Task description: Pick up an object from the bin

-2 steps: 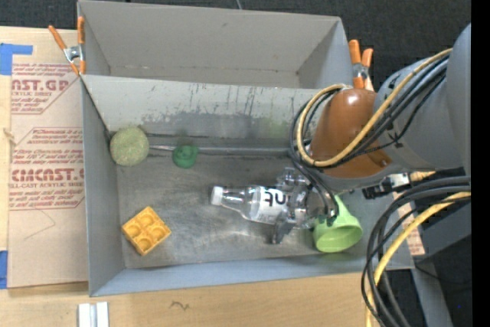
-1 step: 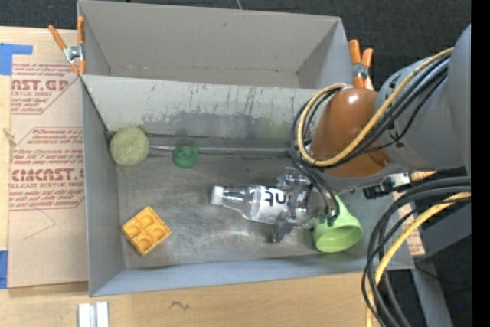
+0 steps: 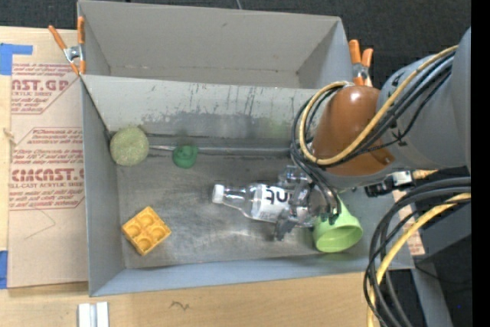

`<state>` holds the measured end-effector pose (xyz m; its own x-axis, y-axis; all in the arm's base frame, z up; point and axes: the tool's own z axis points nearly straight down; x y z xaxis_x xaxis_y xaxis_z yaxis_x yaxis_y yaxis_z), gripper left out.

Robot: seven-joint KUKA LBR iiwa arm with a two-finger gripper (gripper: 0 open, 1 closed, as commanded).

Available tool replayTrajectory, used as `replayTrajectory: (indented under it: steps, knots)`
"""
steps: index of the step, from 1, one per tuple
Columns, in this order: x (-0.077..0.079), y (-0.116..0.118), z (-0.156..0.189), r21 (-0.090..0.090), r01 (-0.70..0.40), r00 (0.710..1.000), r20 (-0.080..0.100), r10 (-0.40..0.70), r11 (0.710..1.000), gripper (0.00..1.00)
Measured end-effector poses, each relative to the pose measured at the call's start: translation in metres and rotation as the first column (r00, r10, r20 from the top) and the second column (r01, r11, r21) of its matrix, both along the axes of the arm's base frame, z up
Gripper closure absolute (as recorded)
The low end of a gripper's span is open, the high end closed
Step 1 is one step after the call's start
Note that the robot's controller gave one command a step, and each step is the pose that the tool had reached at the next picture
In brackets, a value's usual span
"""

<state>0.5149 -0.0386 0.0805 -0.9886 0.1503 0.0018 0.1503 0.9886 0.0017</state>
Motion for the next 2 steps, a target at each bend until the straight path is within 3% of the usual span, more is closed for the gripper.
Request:
replayTrajectory:
  steps: [2]
  knots:
    - [0.000,0.000,0.019,0.000,0.000,1.000,0.000,0.000,1.000,1.00]
